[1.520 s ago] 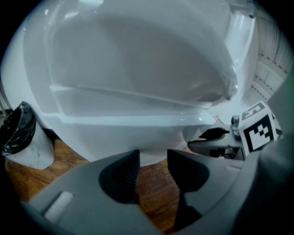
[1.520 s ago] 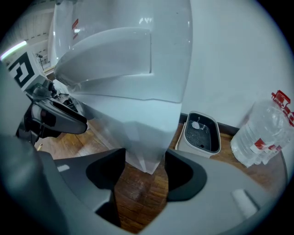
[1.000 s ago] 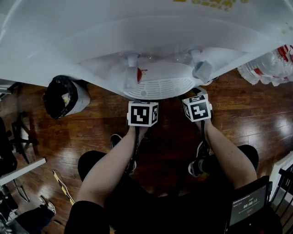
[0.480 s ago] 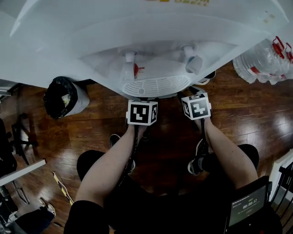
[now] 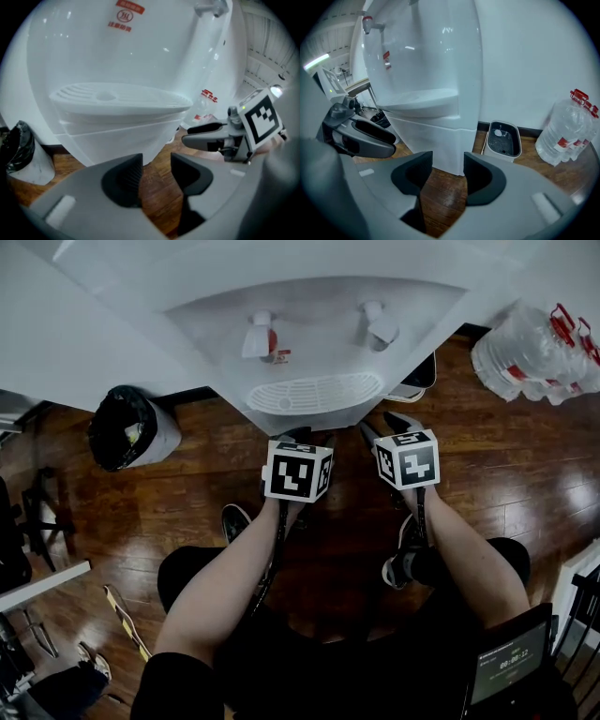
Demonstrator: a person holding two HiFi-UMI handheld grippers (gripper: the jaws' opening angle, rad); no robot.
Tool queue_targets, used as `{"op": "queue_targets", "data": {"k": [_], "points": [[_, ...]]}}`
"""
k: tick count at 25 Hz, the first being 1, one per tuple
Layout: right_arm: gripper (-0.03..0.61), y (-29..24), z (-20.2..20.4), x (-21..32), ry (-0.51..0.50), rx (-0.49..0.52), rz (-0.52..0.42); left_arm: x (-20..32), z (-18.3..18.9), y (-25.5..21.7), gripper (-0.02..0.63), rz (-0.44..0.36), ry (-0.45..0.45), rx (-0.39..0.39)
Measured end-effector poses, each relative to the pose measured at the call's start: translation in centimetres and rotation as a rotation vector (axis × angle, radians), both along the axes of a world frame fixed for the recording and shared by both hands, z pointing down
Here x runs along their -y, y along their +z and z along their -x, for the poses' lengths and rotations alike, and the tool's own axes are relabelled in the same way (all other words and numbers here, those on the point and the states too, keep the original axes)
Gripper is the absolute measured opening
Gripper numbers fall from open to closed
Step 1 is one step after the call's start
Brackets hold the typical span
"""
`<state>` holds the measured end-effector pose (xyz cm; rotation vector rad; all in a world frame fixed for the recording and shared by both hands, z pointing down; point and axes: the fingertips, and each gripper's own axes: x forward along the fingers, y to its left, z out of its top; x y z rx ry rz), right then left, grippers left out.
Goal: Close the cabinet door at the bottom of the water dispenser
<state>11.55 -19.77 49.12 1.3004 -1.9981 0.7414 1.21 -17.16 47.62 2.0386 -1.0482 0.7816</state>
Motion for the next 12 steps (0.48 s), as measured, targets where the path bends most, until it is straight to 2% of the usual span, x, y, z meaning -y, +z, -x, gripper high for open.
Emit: {"op": "queue_targets", "data": {"k": [5, 8, 10, 12], "points": [[0.206, -1.6, 0.8, -2.7, 0.0, 0.047, -0.023, -2.8, -1.1, -1.5, 0.198, -0.019, 0.0, -0.045], [0.202, -2.6, 1.3, -4.1, 0.004, 0.083, -0.027, -4.0, -0.3, -1.4, 0.195, -0.065, 0.001, -0.011], [0.201, -3.6, 1.6, -4.9, 0.016, 0.12, -0.037, -4.1, 1.0, -1.3, 0.182, -0.104, -0.035, 0.016], [0.199, -4.7, 1.8, -5.6, 0.035, 0.16, -0.048, -3.9, 2.0, -2.1, 0.169, -0.145, -0.095, -0.001]]}}
